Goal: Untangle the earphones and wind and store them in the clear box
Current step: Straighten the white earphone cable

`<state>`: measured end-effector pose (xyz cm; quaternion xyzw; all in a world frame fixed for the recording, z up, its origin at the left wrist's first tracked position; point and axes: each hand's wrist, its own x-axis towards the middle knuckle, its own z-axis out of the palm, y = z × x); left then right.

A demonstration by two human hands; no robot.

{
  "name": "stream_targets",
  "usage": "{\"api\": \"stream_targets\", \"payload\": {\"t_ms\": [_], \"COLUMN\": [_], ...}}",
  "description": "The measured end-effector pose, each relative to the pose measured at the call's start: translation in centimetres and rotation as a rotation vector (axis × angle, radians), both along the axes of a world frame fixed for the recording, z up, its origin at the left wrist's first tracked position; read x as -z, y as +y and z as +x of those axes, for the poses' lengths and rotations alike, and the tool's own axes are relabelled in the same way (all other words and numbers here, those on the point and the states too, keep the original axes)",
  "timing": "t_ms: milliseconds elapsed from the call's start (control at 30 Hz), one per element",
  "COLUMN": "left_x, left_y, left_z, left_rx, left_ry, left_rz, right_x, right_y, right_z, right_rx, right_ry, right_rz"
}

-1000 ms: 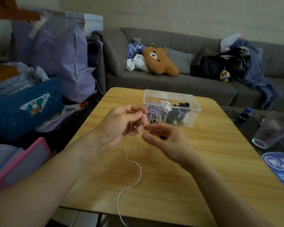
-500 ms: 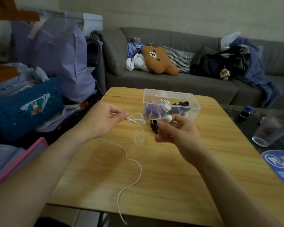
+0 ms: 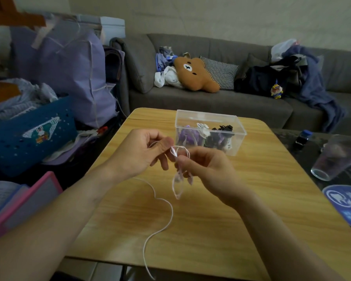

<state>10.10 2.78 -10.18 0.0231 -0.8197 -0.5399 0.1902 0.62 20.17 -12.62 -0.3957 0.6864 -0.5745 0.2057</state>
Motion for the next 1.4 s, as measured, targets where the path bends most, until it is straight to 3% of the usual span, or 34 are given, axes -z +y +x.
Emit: {"api": "stream_targets", "payload": {"t_ms": [233,367,433,533,600,833,900,967,1133,1233,1400], "left_x": [0.1,0.5,0.4,0.3,0.5,1.0,0.9,0.7,0.7,1.3,1.7], "left_y": [0.3,-0.1,-1.2,-3.2,-3.8,-3.2,-2.6,-1.4,3.0,5.7,7.3], "left_z": [0.0,-0.4,-0.5,-0.3,-0.4,-0.6,-0.6,-0.5,0.0,-0.2,-0.8], "left_rx": [-0.004,-0.116,-0.218,-0.301,-0.317,-0.346,-0.357,-0.392,0.013,0.209,0.242], "left_ry": [-0.086,-0.115,-0.152,-0.184,-0.204,-0.359,-0.341,-0.244,-0.101,-0.105,-0.217], "left_rz": [0.046,0.017,0.19,0.563,0.616,0.409,0.35,0.149,-0.214,-0.121,0.043], "right_x": [-0.3,-1.8,-2.6,-2.9,-2.8,-3.1,-2.9,-2.7,-2.6,-2.8,-2.7], "right_y": [0.1,0.6,1.5,2.7,3.2,2.8,2.8,2.8,2.0,1.6,2.3], "right_z": [-0.3,-0.8,-1.5,-2.6,-2.8,-2.5,-2.4,-2.2,-1.6,-1.3,-2.2], "right_rx": [0.142,0.043,0.095,0.215,0.196,0.038,0.027,0.024,-0.013,-0.026,0.12], "right_ry": [-0.172,-0.54,-0.732,-0.832,-0.87,-0.816,-0.769,-0.73,-0.708,-0.704,-0.692], "right_rz": [-0.165,-0.364,-0.548,-0.67,-0.675,-0.53,-0.458,-0.404,-0.374,-0.387,-0.453]}}
